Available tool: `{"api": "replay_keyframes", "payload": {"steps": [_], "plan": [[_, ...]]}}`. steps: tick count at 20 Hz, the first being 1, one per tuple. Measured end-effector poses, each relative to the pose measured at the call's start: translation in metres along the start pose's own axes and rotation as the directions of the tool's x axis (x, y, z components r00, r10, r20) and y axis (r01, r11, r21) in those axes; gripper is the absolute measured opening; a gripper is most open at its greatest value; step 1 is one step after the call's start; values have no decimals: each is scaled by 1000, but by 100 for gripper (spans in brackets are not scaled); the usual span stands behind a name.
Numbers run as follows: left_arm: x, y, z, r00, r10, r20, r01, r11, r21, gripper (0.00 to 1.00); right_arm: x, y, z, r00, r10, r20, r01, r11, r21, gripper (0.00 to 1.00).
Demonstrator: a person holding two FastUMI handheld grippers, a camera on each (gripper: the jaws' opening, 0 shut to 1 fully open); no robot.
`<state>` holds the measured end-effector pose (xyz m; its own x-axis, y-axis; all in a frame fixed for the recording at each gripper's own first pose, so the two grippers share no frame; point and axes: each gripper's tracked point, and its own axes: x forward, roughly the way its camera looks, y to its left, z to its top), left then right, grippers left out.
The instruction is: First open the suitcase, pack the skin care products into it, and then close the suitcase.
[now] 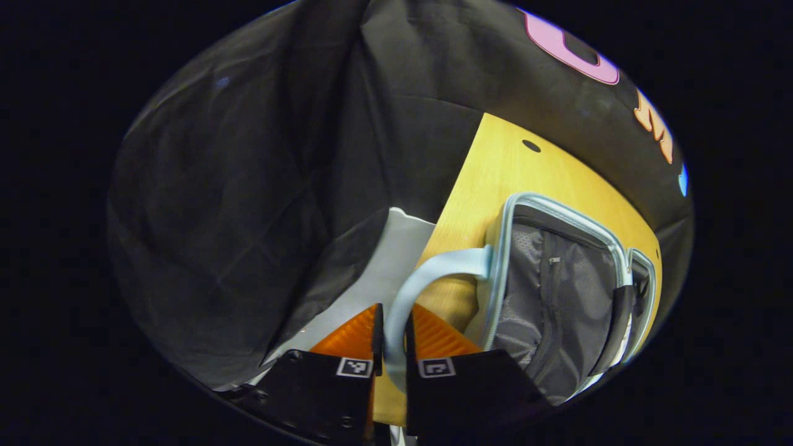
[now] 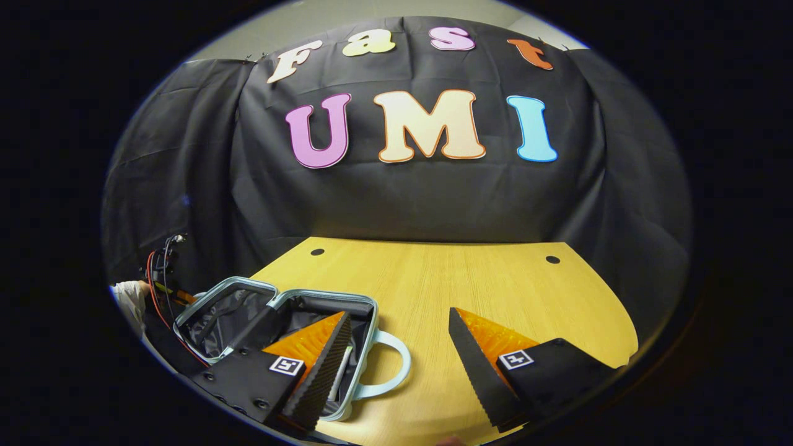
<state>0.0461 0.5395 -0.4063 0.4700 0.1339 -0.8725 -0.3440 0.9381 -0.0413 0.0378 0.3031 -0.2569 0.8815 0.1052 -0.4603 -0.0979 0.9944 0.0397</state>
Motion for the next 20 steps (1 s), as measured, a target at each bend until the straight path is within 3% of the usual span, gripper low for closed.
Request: {"api": "replay_keyframes", "payload": {"steps": [4, 12, 17, 18, 20], "plan": [[-37, -2, 32, 996, 10, 86, -14, 998, 56, 1, -5, -1, 0, 1000, 12, 12, -12, 1000, 4, 98], [-117, -34, 63, 976, 0, 219, -16, 997, 69, 0, -18, -4, 14, 994, 74, 78, -73, 997, -7, 98], [-183, -87, 84, 948, -47, 315, 8, 993, 121, 0, -23, -25, 20, 989, 124, 80, -123, 992, -10, 98], [-195, -98, 87, 943, -58, 329, 15, 991, 133, 0, -25, -28, 23, 987, 134, 87, -133, 991, -10, 93], [-210, -120, 85, 940, -63, 335, 15, 989, 146, 0, -30, -34, 27, 983, 155, 98, -155, 988, -5, 98]]}}
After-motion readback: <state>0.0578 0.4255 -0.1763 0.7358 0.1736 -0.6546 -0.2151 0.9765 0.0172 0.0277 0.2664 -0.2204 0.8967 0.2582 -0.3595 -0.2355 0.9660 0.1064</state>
